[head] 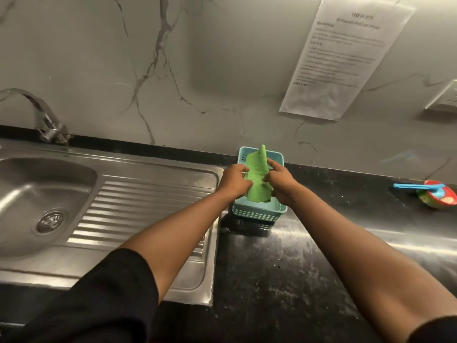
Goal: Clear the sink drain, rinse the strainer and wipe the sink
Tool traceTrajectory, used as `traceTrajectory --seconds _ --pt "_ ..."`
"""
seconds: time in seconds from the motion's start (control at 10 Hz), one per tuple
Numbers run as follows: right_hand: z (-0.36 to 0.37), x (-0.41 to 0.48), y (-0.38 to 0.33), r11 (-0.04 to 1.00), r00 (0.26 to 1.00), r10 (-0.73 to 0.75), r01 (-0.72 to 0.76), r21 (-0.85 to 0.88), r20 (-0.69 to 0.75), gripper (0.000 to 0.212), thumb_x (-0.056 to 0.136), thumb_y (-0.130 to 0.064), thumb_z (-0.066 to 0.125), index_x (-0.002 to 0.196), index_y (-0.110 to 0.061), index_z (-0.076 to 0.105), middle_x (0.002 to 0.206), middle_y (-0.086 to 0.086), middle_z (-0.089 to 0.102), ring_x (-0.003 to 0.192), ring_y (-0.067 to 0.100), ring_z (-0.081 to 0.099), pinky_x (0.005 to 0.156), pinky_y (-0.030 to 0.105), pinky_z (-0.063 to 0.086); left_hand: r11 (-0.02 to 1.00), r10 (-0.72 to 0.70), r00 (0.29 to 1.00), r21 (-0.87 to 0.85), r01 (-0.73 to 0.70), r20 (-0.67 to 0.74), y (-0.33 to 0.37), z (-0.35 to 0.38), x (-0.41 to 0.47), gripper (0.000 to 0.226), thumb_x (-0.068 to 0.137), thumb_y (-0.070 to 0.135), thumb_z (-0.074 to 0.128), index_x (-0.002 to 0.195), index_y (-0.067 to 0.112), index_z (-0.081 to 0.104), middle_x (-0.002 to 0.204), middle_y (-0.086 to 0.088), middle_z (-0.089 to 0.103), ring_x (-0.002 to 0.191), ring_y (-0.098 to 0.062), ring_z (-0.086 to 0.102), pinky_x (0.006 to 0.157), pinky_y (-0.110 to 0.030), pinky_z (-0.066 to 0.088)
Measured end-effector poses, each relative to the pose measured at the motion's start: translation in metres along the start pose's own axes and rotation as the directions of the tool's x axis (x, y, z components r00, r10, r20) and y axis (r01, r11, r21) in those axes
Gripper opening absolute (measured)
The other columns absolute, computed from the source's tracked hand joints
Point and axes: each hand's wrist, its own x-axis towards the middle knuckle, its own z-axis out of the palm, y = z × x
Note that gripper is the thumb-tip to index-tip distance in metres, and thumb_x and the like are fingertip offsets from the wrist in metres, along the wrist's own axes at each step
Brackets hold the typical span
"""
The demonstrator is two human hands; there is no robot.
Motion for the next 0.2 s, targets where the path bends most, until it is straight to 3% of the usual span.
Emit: traceTrajectory --seconds 0.1,0.2 --pt "-0.004 0.009 0.012 0.978 1.0 -0.002 0.005 -0.208 0.014 0.075 0.093 0.013 0.044 0.159 -0.023 0.037 0.132 0.008 0.063 0.105 0.027 0.068 0.084 0.04 0.063 0.995 0.012 0.997 0.094 -0.019 0.072 0.0 0.007 0.005 0.059 0.093 0.023 0.075 0.148 0.013 0.058 0.153 -0.013 0.058 0.139 -0.03 0.056 0.112 -0.034 0.043" --pt "-0.01 0.021 0.019 0.949 0.997 -0.073 0.061 -0.311 -0.028 0.076 0.094 0.01 0.051 0.162 -0.016 0.03 0.156 0.013 0.047 0.11 0.026 0.061 0.083 0.033 0.055 0.995 0.004 0.997 0.098 -0.011 0.071 0.001 0.013 0.006 0.055 0.096 0.021 0.068 0.149 0.015 0.057 0.156 -0.01 0.055 0.142 -0.029 0.053 0.112 -0.032 0.042"
